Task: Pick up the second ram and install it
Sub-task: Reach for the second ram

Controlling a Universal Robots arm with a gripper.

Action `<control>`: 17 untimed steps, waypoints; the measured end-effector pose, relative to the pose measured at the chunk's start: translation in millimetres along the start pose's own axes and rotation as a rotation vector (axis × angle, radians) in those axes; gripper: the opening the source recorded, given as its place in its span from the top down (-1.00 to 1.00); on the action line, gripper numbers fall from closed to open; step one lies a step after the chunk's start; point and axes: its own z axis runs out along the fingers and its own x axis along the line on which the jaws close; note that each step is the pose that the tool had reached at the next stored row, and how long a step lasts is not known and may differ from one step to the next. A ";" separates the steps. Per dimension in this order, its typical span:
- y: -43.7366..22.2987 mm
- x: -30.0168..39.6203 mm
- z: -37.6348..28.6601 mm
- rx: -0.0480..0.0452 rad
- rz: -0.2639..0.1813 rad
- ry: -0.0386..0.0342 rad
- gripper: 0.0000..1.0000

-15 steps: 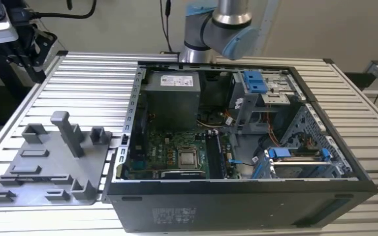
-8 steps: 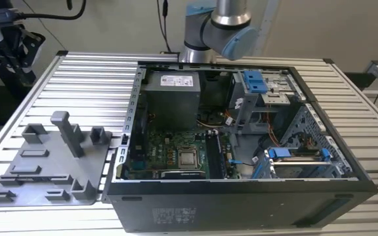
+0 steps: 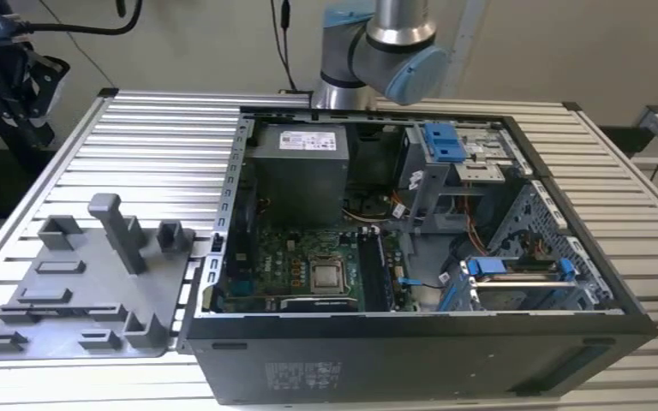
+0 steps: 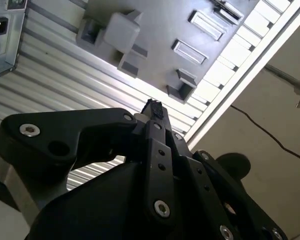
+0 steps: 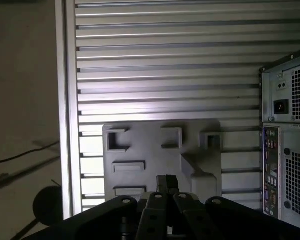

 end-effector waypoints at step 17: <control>-38.0 -1.8 2.3 -0.0001 0.000 0.0001 0.79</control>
